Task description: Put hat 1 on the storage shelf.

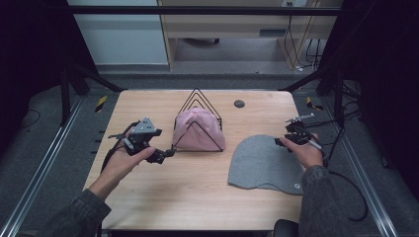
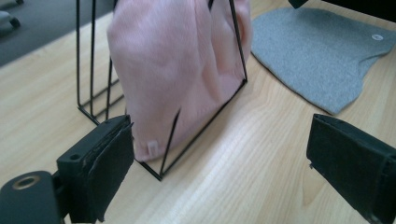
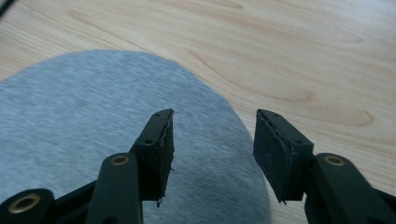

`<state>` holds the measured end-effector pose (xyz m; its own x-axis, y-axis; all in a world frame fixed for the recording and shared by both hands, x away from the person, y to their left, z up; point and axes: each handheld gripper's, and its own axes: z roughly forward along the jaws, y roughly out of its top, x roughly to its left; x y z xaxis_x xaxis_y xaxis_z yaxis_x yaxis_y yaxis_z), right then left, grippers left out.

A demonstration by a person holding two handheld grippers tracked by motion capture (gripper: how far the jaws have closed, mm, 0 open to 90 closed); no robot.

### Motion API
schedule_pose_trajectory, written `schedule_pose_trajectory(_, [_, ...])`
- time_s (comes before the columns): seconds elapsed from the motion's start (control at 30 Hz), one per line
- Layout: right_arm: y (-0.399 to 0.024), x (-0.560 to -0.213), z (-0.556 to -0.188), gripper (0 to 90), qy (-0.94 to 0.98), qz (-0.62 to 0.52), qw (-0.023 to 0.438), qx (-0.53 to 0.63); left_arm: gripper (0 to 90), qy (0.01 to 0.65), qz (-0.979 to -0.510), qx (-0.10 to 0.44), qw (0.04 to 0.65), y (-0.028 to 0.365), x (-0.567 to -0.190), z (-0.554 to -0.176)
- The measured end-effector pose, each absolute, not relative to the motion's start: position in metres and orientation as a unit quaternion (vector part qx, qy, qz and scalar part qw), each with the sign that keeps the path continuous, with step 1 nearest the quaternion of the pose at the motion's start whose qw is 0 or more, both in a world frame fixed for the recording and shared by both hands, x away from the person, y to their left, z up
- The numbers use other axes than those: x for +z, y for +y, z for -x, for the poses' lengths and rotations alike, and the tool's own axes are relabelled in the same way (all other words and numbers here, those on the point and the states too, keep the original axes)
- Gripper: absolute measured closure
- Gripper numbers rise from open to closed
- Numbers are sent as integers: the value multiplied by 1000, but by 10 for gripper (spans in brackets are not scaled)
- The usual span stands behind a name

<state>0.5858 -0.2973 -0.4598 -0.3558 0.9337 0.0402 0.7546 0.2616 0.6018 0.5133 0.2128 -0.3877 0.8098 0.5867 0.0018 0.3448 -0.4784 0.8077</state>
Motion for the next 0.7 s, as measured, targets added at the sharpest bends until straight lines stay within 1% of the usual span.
schedule_pose_trajectory(0.2, [-303,-473,-591,477,777,-554,153,257,71,281,-850,131,426,218,-402,-509])
schedule_pose_trajectory(0.47, [-301,-477,-591,482,784,-550,147,247,74,287,-851,124,423,224,-411,-505])
schedule_pose_trajectory(0.57, [-301,-479,-591,478,786,-551,136,246,75,289,-852,121,420,225,-415,-504])
schedule_pose_trajectory(0.7, [-300,-479,-590,524,789,-546,139,243,77,289,-856,115,413,225,-416,-504])
